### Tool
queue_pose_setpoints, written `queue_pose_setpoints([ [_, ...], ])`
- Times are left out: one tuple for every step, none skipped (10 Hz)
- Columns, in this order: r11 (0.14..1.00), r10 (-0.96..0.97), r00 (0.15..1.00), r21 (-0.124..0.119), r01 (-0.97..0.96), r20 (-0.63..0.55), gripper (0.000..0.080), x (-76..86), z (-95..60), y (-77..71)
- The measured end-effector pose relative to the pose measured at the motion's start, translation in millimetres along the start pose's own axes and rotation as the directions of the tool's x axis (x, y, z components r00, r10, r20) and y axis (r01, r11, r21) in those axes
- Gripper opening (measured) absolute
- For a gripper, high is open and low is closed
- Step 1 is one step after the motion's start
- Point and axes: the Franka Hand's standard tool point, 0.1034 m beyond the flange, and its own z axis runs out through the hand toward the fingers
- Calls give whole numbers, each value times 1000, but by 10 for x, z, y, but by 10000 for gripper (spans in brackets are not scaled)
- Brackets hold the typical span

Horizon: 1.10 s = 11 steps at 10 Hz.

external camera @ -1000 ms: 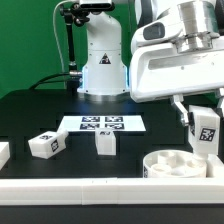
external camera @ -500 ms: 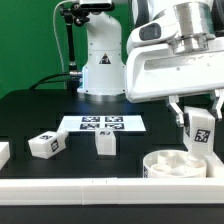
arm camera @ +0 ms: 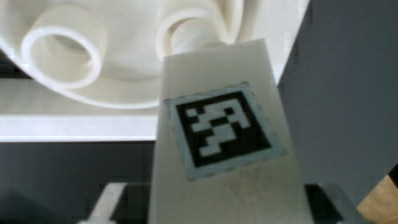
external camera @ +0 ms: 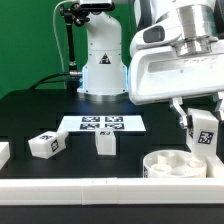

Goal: Assemble stool

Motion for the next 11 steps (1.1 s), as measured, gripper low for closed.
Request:
queue_pose_setpoints([
  [1000, -1, 1000, 0, 1, 4, 328, -22, 22, -5],
  [1000, -2, 1000, 1, 2, 7, 328, -37, 34, -13],
  [1000, -4, 1000, 1, 4, 9, 328, -48, 44, -23],
  [1000, -7, 1000, 0, 7, 10, 328, -60, 59, -11],
  [1000, -12, 1000, -1, 12, -4, 328, -49, 64, 6],
  [1000, -18, 1000, -4, 18, -24, 328, -47, 64, 24],
  [1000, -25, 999, -6, 25, -39, 328, -47, 63, 36],
  [1000, -26, 999, -7, 26, -46, 328, -45, 61, 37],
  [1000, -27, 999, -7, 26, -46, 328, -44, 61, 37],
  [1000, -26, 999, -7, 26, -46, 328, -44, 61, 37],
  [1000, -27, 999, -7, 26, -46, 328, -45, 62, 37],
])
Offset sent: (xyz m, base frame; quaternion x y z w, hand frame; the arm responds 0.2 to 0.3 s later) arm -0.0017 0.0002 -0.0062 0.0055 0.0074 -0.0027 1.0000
